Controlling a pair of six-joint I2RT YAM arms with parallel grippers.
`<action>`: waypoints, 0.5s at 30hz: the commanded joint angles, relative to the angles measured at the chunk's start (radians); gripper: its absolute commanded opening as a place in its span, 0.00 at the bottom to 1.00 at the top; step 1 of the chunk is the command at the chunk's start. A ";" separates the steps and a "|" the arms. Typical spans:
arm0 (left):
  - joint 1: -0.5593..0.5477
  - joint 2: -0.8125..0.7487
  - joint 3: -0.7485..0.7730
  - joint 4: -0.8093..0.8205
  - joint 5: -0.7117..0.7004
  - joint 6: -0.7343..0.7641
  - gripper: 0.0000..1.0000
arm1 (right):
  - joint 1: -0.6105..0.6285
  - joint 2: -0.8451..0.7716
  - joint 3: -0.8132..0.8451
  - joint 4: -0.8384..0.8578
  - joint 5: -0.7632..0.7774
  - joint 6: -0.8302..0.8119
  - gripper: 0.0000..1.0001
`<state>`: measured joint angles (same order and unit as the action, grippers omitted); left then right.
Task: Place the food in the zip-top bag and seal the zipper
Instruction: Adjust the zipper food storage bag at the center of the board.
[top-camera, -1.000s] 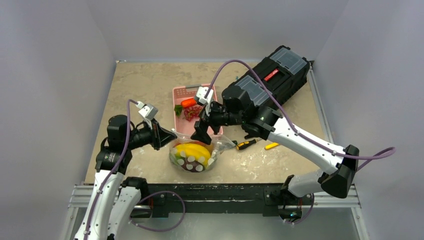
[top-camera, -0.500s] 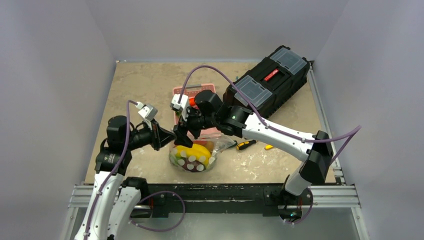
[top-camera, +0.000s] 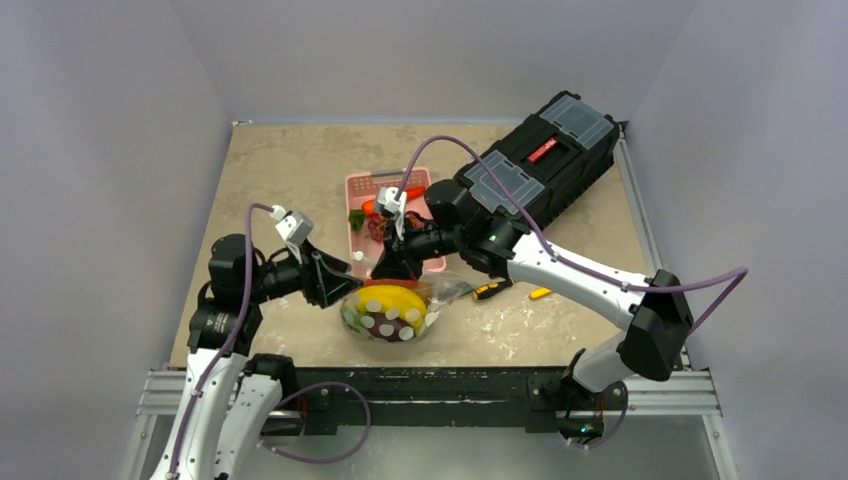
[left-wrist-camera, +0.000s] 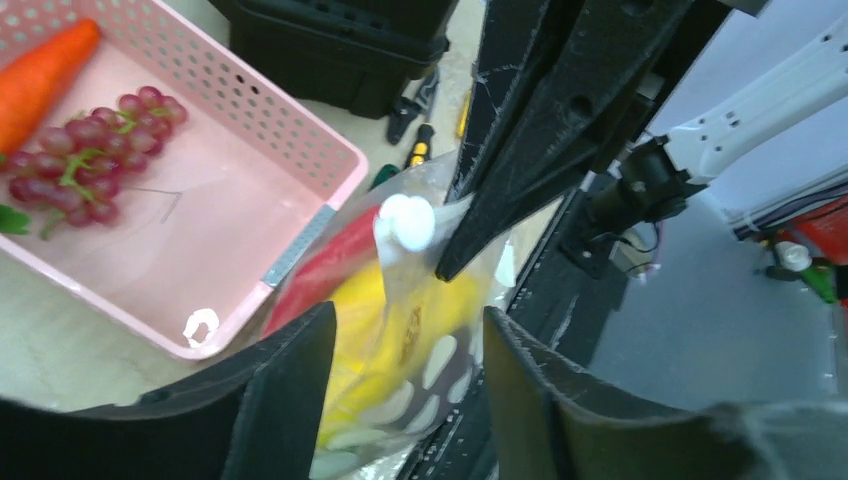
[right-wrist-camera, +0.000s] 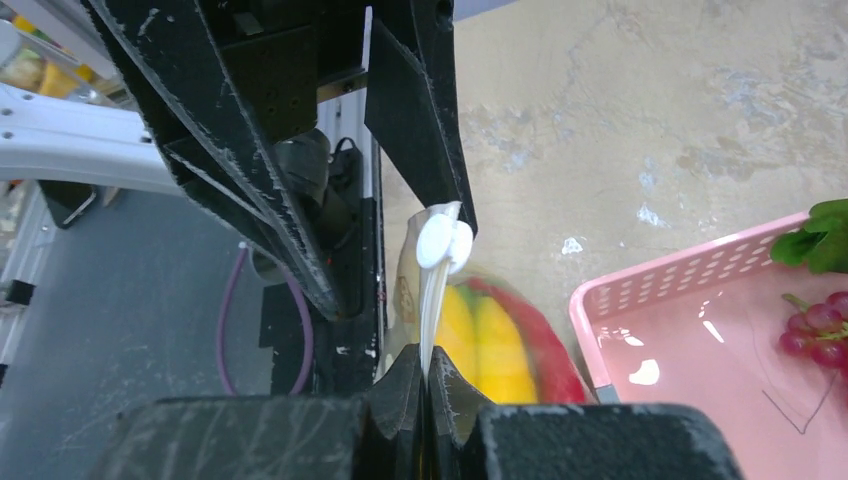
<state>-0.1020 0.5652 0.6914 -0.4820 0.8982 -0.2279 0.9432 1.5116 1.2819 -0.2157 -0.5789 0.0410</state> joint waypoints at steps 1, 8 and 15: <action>-0.013 -0.008 -0.003 0.080 0.081 -0.019 0.61 | -0.055 -0.076 -0.044 0.165 -0.163 0.058 0.00; -0.027 0.071 -0.001 0.106 0.153 -0.029 0.68 | -0.067 -0.082 -0.052 0.209 -0.304 0.070 0.00; -0.027 0.109 -0.025 0.237 0.265 -0.126 0.55 | -0.070 -0.098 -0.048 0.199 -0.337 0.054 0.00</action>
<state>-0.1242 0.6704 0.6865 -0.3859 1.0523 -0.2844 0.8722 1.4685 1.2217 -0.0814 -0.8482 0.0944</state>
